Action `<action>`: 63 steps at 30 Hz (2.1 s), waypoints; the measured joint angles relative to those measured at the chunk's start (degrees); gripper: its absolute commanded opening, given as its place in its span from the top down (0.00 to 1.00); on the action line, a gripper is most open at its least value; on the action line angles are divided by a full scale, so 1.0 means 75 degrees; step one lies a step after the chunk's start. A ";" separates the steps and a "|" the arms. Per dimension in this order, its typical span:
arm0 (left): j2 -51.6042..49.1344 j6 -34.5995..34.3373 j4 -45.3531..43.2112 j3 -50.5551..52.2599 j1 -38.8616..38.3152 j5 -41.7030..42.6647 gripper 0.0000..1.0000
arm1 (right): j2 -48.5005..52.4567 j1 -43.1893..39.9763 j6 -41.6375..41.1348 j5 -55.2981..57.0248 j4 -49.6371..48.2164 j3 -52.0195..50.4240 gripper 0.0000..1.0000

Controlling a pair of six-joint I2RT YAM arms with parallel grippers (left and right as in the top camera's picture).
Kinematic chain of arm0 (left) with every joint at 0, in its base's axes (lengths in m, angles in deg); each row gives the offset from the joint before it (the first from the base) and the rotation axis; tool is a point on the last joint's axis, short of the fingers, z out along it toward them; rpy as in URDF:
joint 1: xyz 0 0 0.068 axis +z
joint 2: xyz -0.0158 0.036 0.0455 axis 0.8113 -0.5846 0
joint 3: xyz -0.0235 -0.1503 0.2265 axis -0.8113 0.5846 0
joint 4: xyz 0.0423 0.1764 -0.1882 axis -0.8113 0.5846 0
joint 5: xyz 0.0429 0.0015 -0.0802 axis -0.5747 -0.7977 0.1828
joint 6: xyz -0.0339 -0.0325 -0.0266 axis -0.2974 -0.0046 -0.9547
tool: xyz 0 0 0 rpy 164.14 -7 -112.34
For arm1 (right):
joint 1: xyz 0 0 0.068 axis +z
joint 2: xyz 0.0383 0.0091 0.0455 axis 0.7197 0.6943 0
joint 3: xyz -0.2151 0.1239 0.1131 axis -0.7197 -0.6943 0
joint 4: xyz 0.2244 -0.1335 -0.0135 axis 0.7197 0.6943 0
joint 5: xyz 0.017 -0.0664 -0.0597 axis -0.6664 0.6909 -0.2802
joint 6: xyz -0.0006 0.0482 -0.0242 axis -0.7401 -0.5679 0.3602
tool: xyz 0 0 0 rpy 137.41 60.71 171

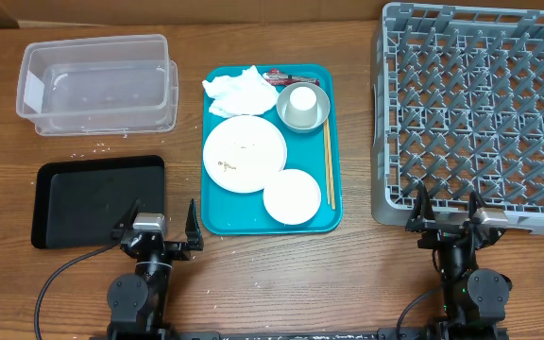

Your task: Sort waste into correct bins and load items into the dishwasher

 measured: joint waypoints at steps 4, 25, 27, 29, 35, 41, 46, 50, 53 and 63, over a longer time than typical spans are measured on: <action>0.0000 0.0000 0.0000 0.0000 0.0000 0.0003 0.00 | 0.0000 0.0000 0.0000 -0.0003 0.0000 0.0000 0.00; 0.0000 -0.1058 -0.1440 0.0006 0.0000 0.1008 0.00 | 0.0000 0.0000 0.0000 0.0000 0.0003 0.0000 0.00; 0.0000 -0.1352 -0.2617 0.0009 0.0000 0.1297 0.00 | 0.0000 0.0000 0.0000 -0.0003 -0.0003 0.0000 0.00; 0.0006 -0.1483 -0.3401 0.0006 0.0000 0.1413 0.00 | -0.0003 0.0000 0.0000 -0.0003 0.0006 0.0000 0.00; -0.0003 -0.1682 -0.4269 -0.0294 0.0000 0.1614 0.00 | -0.0003 0.0000 0.0000 -0.0003 0.0003 0.0000 0.00; -0.1513 -0.1040 -0.1501 -0.3037 0.0000 0.1856 0.00 | 0.0000 0.0000 0.0000 0.0000 -0.0003 0.0000 0.00; -0.4701 -0.0006 0.2302 -0.7090 -0.0003 0.2136 0.00 | -0.0006 0.0000 -0.0003 -0.0003 -0.0006 0.0000 0.00; -0.7801 0.0347 0.5190 -1.0343 0.0000 0.2425 0.00 | -0.0009 0.0000 0.0000 0.0000 0.0003 0.0000 0.00; -0.9702 0.0367 0.6237 -1.2091 0.0000 0.3066 0.00 | -0.0009 0.0000 -0.0003 0.0000 0.0006 0.0000 0.00; -1.3120 0.0131 0.6720 -1.4496 -0.0755 0.2649 0.00 | -0.0009 0.0000 0.0003 -0.0003 0.0000 0.0000 0.00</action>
